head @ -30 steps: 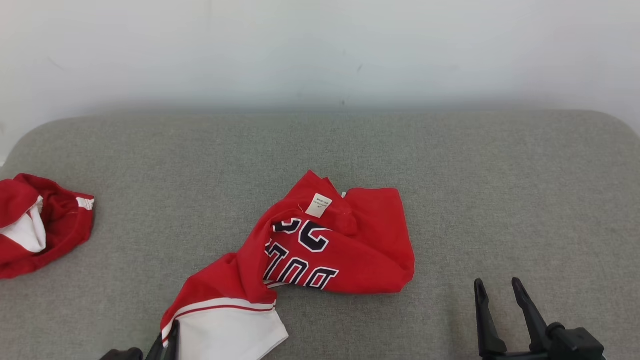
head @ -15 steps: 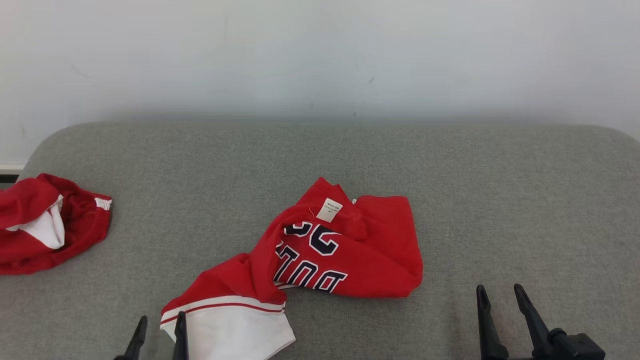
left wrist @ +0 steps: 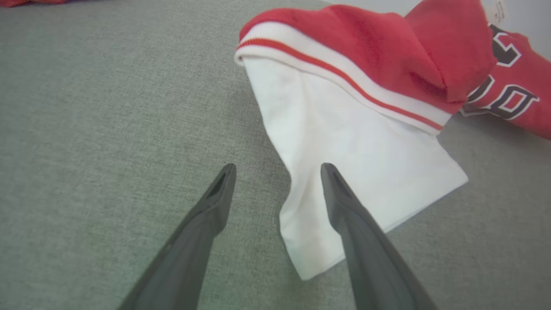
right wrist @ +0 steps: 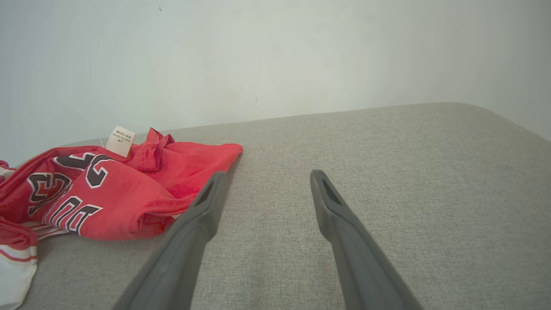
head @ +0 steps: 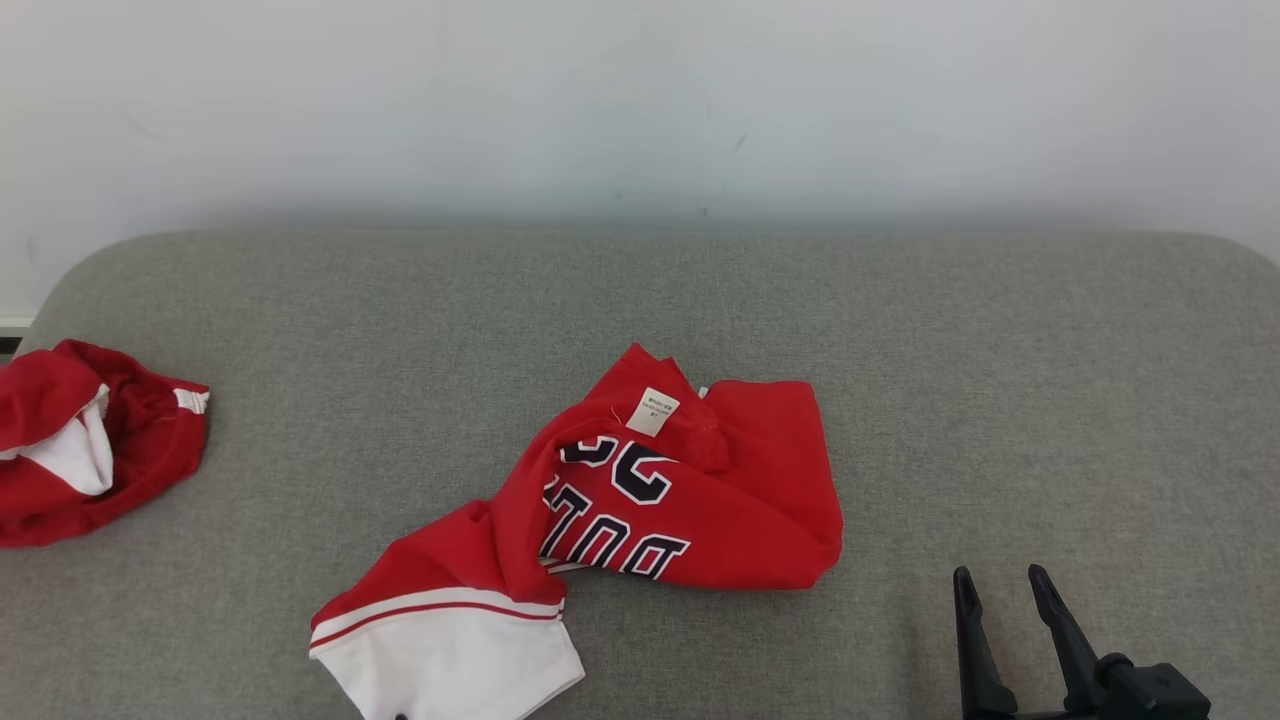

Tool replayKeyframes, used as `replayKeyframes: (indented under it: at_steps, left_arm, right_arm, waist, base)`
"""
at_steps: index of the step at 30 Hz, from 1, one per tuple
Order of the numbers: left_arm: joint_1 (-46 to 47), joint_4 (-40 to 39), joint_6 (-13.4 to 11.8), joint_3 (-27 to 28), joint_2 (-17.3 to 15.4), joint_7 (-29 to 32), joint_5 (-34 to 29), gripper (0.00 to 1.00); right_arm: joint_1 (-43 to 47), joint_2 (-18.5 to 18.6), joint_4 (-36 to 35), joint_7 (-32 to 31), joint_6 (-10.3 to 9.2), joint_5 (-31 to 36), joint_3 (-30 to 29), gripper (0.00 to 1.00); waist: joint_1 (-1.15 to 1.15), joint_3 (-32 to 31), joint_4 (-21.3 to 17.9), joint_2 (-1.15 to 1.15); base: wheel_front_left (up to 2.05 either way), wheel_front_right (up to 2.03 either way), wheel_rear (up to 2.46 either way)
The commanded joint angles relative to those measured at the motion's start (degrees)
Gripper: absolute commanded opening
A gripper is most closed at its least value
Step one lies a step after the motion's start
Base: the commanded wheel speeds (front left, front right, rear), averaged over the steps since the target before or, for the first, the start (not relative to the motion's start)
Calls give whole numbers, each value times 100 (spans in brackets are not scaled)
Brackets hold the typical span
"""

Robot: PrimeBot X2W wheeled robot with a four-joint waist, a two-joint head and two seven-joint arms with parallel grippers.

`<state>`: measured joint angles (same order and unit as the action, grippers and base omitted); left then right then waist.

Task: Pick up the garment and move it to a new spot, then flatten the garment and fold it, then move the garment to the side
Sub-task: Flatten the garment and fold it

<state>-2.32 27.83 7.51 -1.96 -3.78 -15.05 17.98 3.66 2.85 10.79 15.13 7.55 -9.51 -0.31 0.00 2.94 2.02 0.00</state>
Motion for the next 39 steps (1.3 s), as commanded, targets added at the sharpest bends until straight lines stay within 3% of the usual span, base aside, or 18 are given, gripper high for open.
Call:
replayKeyframes:
  at_steps: [1,5,6,7,8,27,39]
  left_arm:
    - [35,64,-10,-11,17,-17,85,100]
    - [208,411,-10,-143,35,-17,218,100]
    - [229,443,-9,-199,39,-17,277,47]
    - [272,408,-9,-229,37,-17,329,27]
    - [273,383,-9,-265,37,-17,407,0]
    - [639,-1966,-10,-650,-296,-17,334,0]
    - [569,-2297,-10,-519,-324,-17,283,0]
  right_arm:
    - [-6,6,23,4,-13,26,-9,100]
    - [-45,7,33,4,-13,34,-12,100]
    - [-49,7,29,4,-13,33,-8,100]
    - [-55,7,22,4,-13,32,-8,100]
    - [-58,6,16,4,-13,27,-11,100]
    - [-106,7,14,4,-13,-100,-48,100]
    - [-15,7,41,4,-13,-114,-97,100]
  waist:
    - [0,16,-15,0]
    - [0,41,-42,0]
    - [0,45,-48,0]
    - [0,50,-52,0]
    - [0,55,-56,0]
    - [0,138,113,0]
    - [0,97,58,0]
  base:
    - [0,0,0]
    - [0,0,0]
    - [0,0,0]
    - [0,0,0]
    - [0,0,0]
    - [0,0,0]
    - [0,0,0]
